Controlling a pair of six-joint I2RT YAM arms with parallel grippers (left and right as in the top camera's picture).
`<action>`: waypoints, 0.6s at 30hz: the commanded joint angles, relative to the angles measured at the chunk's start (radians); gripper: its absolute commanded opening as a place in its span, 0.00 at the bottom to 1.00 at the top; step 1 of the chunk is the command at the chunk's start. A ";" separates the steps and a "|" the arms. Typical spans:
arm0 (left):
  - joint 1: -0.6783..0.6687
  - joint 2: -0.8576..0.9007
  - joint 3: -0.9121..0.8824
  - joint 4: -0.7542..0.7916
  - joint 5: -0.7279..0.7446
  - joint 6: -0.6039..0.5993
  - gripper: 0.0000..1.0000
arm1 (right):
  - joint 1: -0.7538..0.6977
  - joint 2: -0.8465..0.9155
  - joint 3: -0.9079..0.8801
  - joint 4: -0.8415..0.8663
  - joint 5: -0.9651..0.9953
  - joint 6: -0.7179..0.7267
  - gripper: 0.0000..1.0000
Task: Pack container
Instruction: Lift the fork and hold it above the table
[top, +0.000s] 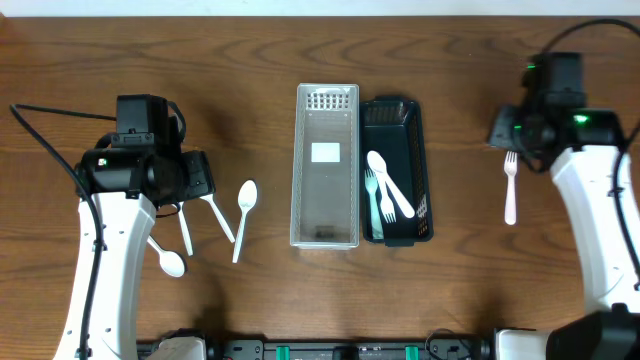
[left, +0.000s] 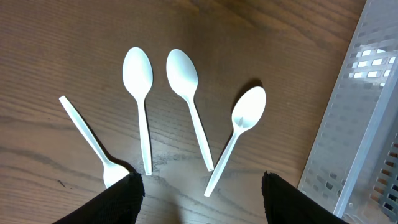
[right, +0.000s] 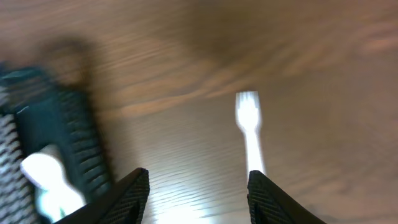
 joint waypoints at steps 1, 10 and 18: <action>0.000 0.002 0.018 -0.006 -0.001 0.006 0.64 | -0.091 0.046 -0.003 -0.001 0.030 -0.025 0.54; 0.000 0.002 0.018 -0.006 -0.001 0.006 0.64 | -0.166 0.295 -0.003 -0.001 0.001 -0.104 0.56; 0.000 0.002 0.018 -0.006 -0.001 0.006 0.64 | -0.167 0.484 -0.003 0.010 -0.027 -0.134 0.56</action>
